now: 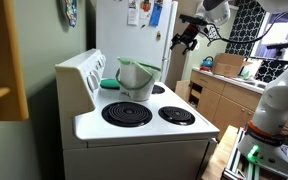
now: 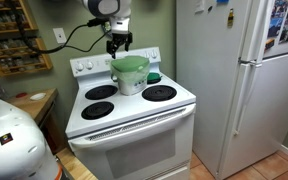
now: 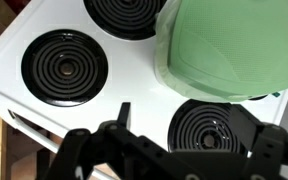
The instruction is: Close the open bin
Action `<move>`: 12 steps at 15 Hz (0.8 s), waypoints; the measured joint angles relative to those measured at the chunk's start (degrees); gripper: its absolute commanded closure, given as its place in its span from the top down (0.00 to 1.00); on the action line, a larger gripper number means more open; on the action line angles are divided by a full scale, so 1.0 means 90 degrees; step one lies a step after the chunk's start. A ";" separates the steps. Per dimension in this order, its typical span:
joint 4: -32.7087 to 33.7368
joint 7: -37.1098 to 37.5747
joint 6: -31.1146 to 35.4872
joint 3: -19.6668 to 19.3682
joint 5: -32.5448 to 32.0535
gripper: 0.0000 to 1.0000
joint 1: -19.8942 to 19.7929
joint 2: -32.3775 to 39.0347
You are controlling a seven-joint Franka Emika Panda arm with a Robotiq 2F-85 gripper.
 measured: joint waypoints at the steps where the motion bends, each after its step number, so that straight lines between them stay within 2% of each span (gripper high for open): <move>1: 0.0052 -0.0240 -0.0075 0.0001 -0.0115 1.00 0.0004 -0.0034; 4: 0.0133 -0.1123 -0.0269 0.0002 -0.0288 1.00 0.0031 -0.0150; 12: 0.0149 -0.1158 -0.0268 0.0010 -0.0287 1.00 0.0028 -0.0130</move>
